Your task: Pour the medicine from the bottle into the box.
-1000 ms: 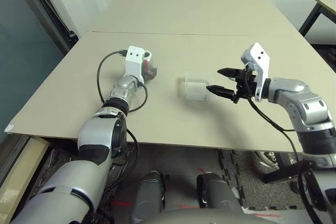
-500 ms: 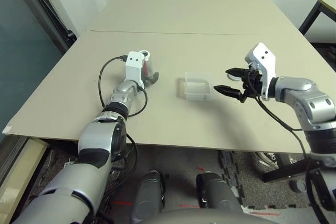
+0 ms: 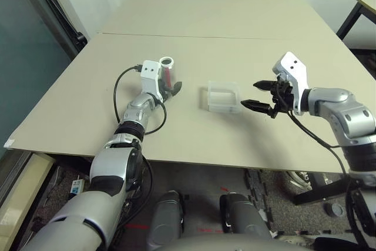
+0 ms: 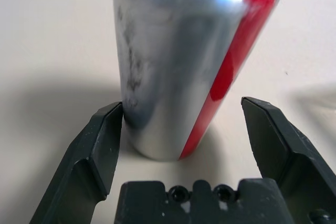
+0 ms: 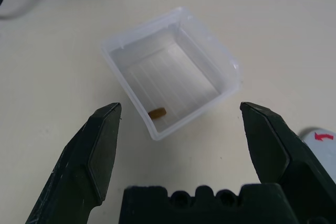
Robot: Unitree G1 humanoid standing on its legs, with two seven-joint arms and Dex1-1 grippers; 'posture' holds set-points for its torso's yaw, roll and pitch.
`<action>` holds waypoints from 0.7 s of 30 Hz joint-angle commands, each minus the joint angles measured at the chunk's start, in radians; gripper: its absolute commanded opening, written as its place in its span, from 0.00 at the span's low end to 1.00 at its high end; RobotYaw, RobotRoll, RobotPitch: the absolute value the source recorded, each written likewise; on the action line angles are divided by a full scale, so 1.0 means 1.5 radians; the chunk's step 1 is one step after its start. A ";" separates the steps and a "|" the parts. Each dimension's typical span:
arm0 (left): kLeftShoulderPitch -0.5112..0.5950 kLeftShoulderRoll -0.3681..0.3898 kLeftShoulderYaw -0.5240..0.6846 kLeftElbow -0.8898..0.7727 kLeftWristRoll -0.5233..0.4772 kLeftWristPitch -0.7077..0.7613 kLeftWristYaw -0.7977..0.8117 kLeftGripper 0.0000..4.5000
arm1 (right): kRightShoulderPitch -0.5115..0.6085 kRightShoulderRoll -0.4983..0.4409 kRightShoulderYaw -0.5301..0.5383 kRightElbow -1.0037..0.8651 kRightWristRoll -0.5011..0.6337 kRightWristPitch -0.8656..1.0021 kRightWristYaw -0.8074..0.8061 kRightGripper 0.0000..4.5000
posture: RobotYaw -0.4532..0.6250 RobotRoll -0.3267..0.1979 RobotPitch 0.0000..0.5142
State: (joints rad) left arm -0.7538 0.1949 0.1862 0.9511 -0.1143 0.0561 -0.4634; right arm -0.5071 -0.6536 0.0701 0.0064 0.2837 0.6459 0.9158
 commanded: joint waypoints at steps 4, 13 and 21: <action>0.091 0.005 -0.006 -0.185 -0.027 0.092 0.009 1.00 | -0.003 -0.006 0.006 0.002 0.002 0.004 0.011 1.00 | 0.44 0.62 0.18; 0.215 0.022 -0.005 -0.473 -0.047 0.195 0.051 1.00 | 0.002 -0.002 0.002 -0.003 0.008 0.008 0.016 1.00 | 0.46 0.62 0.20; 0.417 0.055 0.027 -0.823 -0.106 0.317 0.062 1.00 | 0.019 0.008 -0.071 0.017 0.020 0.020 -0.057 1.00 | 0.51 0.62 0.19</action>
State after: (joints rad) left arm -0.1548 0.2620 0.1952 -0.1971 -0.2456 0.4967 -0.3852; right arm -0.4862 -0.6493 0.0111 0.0114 0.3049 0.6739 0.8697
